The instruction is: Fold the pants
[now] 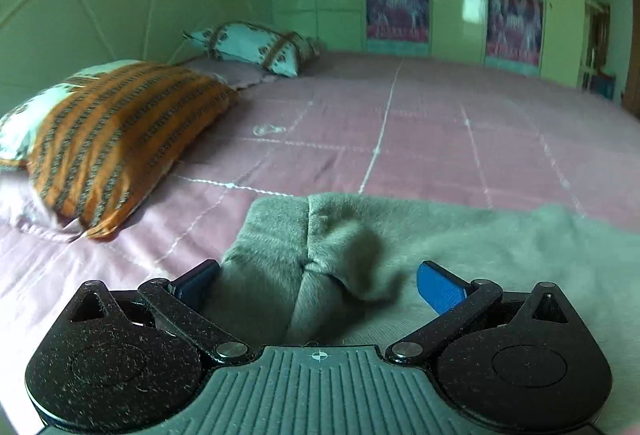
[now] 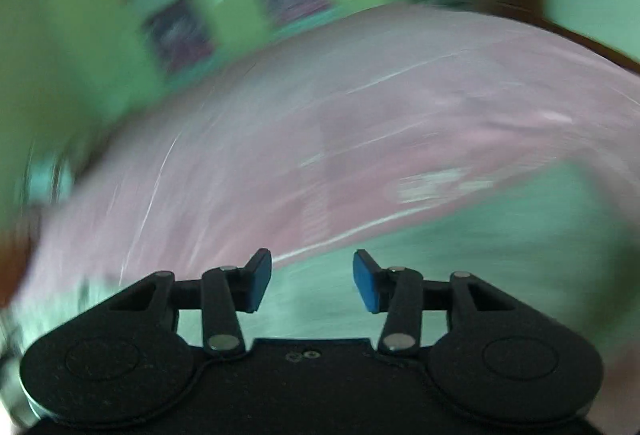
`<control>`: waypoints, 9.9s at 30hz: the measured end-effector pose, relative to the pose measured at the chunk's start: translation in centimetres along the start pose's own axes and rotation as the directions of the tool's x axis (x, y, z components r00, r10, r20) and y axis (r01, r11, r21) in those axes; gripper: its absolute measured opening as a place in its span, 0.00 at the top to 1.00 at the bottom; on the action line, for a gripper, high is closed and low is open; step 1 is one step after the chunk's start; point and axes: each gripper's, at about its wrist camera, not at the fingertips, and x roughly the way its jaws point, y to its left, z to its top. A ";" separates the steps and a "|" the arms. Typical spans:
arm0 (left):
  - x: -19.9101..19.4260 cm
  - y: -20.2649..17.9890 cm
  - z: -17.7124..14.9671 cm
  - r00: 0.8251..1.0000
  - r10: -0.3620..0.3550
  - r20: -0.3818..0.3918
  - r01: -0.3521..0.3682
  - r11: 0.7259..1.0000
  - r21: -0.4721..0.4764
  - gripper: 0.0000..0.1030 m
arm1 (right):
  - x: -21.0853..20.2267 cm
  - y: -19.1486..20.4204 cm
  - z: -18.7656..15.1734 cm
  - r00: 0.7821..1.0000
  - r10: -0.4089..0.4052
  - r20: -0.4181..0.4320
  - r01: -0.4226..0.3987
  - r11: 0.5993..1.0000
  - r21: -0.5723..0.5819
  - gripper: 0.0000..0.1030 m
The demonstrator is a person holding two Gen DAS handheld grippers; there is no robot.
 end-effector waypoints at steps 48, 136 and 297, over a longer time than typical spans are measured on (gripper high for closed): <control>-0.1 1.1 -5.6 0.976 0.154 -0.155 -0.169 0.982 -0.086 0.00 | -5.2 -15.1 -2.2 0.997 -0.079 0.003 0.075 0.959 0.275 0.79; -9.5 -39.7 -8.9 0.912 -0.333 -0.238 0.370 0.919 0.133 0.00 | -7.3 -10.0 -2.8 0.995 0.031 0.090 -0.054 0.962 0.267 0.98; -3.6 -19.5 2.5 0.713 -0.693 0.105 0.697 0.717 0.008 0.64 | -6.1 8.1 -9.8 0.992 0.123 0.006 -0.121 0.986 -0.117 0.20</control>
